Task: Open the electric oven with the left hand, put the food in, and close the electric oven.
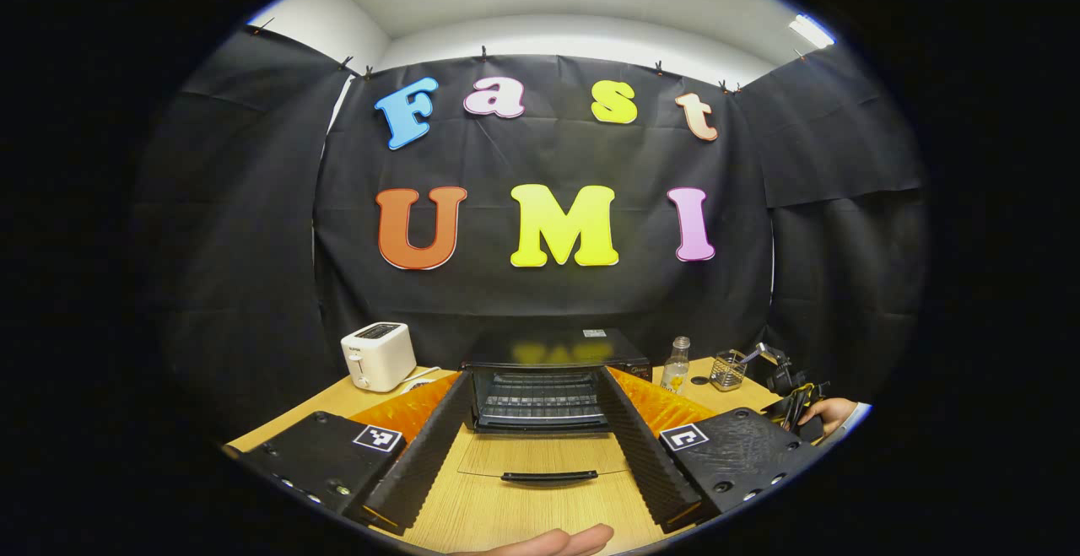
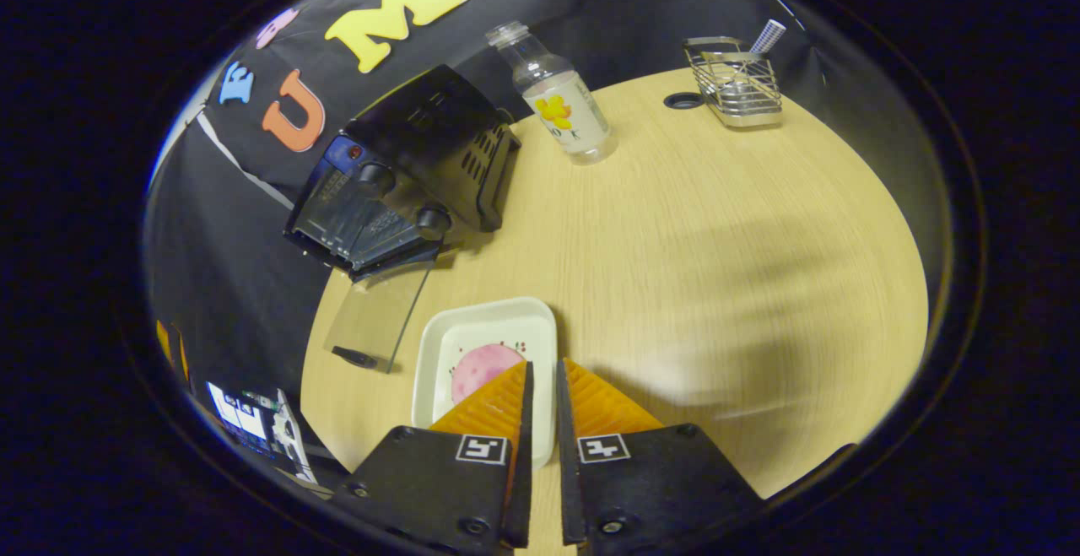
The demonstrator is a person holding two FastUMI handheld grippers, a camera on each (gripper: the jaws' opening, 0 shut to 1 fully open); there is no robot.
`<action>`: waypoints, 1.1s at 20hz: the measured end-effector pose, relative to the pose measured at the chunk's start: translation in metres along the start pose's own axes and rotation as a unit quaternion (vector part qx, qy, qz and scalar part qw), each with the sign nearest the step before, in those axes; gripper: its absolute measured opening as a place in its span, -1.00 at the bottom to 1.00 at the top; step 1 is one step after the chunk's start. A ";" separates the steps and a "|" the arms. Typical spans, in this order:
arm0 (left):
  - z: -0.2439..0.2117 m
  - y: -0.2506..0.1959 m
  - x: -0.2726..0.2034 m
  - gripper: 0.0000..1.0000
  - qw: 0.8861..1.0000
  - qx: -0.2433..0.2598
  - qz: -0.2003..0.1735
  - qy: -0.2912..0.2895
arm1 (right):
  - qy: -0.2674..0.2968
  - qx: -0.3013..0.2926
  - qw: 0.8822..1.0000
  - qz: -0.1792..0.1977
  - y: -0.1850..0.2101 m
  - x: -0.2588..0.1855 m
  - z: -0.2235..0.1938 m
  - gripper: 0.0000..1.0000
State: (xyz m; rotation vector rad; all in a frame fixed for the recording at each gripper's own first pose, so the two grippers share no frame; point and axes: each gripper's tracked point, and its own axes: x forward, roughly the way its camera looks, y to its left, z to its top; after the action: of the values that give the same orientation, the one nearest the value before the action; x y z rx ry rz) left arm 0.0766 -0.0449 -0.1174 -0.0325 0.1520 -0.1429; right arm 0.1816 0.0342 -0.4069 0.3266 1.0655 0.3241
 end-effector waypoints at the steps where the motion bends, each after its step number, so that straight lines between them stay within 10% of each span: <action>1: -0.002 -0.001 0.001 0.90 1.000 0.001 -0.001 0.003 | 0.002 -0.001 1.000 -0.008 -0.004 0.002 -0.002 -0.61; 6: -0.007 -0.002 0.002 0.90 1.000 -0.001 -0.001 0.009 | 0.025 -0.021 0.999 -0.009 0.000 0.011 -0.027 -0.81; 14: -0.005 -0.005 -0.001 0.90 1.000 0.002 -0.006 0.007 | 0.047 0.121 0.987 0.089 -0.007 0.012 -0.030 -0.93; 22: -0.008 -0.003 -0.003 0.90 1.000 0.006 -0.010 0.004 | 0.000 0.102 0.992 0.075 -0.012 -0.022 -0.008 -0.99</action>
State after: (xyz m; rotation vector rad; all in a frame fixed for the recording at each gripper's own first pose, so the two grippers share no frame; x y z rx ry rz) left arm 0.0717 -0.0478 -0.1243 -0.0219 0.1582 -0.1648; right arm 0.1660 0.0154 -0.3975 0.5923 1.0783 0.3486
